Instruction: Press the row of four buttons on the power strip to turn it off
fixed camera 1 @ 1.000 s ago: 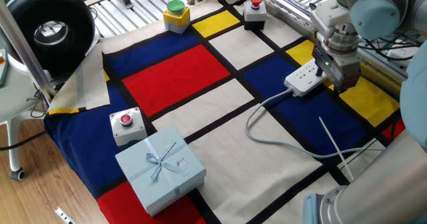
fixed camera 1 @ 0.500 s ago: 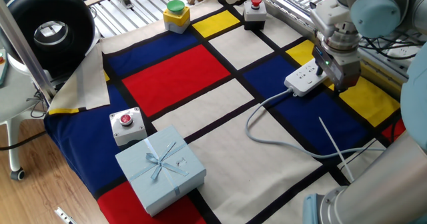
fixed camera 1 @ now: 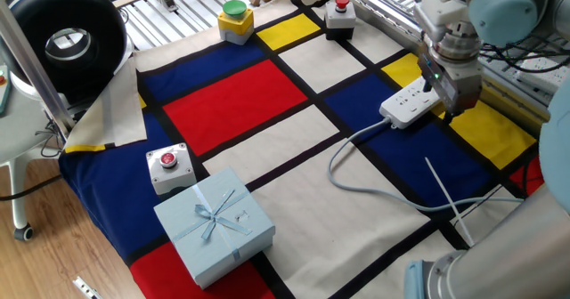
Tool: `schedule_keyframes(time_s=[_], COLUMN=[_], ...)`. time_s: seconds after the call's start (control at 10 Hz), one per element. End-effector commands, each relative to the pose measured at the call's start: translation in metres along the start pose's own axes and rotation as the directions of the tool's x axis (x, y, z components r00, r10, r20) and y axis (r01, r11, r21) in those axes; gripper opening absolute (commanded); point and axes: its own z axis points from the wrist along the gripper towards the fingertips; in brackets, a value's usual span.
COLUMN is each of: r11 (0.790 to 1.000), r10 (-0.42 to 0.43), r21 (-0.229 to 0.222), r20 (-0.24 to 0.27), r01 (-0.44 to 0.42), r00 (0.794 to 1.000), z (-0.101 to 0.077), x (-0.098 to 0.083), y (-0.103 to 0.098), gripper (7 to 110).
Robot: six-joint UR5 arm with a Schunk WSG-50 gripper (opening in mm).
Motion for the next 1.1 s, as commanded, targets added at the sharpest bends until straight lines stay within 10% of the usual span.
schedule_keyframes(time_s=[0.0,0.5,0.6,1.0], r11=[1.0,0.999,0.997,0.988], r10=[0.02,0.042,0.071,0.156], r21=[0.02,-0.001,-0.002,-0.012], r20=[-0.002,-0.014,-0.017,-0.006], r01=[-0.02,-0.042,-0.071,-0.156], r00=[1.0,0.999,0.997,0.988], z=[-0.0049,-0.0042,-0.0042,-0.0042], x=[0.0056,0.0107,0.0113,0.0081], y=[-0.0069,-0.0024,-0.0019,0.0005], gripper=[22,22,44,44])
